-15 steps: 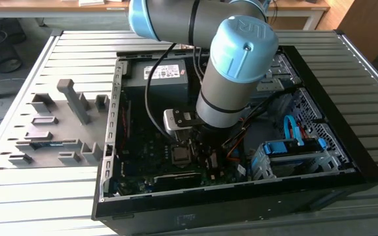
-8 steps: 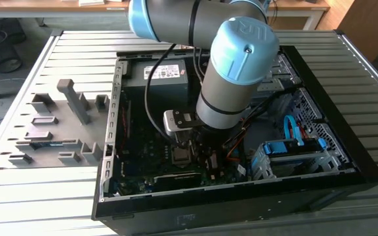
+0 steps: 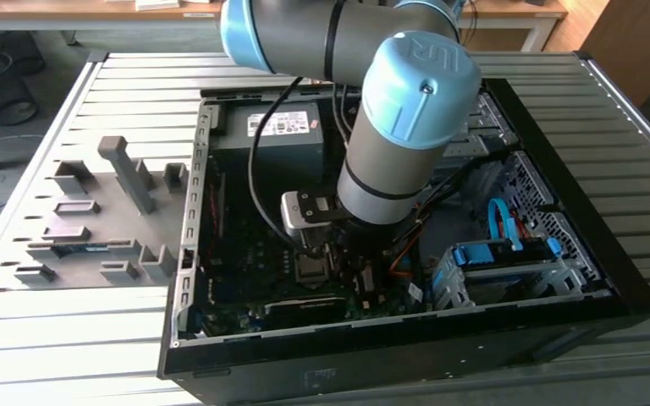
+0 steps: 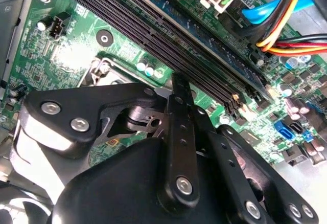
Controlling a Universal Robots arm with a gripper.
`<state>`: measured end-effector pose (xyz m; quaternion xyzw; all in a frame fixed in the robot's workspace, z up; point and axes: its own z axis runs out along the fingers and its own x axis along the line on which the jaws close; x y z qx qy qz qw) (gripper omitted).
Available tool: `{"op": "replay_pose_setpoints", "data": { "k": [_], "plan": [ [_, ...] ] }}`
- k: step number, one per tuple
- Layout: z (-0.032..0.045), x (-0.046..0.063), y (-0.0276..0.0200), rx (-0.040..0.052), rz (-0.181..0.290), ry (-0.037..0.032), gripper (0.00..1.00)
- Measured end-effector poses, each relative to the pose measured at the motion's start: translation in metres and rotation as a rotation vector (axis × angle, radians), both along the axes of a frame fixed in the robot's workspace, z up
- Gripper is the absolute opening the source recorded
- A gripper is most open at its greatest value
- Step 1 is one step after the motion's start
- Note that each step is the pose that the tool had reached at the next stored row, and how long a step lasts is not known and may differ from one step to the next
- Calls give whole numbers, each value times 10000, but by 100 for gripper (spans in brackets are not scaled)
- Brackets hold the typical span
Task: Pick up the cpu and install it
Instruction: 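Install the first cpu locking lever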
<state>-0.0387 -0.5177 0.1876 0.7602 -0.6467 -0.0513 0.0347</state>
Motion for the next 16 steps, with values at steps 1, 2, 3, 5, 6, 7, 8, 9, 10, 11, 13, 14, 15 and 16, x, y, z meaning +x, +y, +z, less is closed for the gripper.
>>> {"op": "replay_pose_setpoints", "data": {
  "k": [1,2,3,5,6,7,8,9,10,11,13,14,15,16],
  "plan": [
    [21,1,1,6,0,-5,10],
    [50,0,1,3,0,-2,10],
    [77,0,1,-1,0,0,10],
    [126,0,1,0,0,0,10],
    [152,1,1,-1,0,2,10],
    [175,4,1,-1,0,5,10],
    [200,6,0,-2,1,10,10],
    [220,8,1,-2,0,13,10],
    [241,10,3,-11,-1,17,10],
    [260,11,9,-18,-1,18,10],
    [286,11,37,-32,-1,18,10],
    [291,11,60,-41,-1,18,10],
    [295,11,87,-56,0,17,10],
    [298,11,112,-71,0,19,10]
  ]
}}
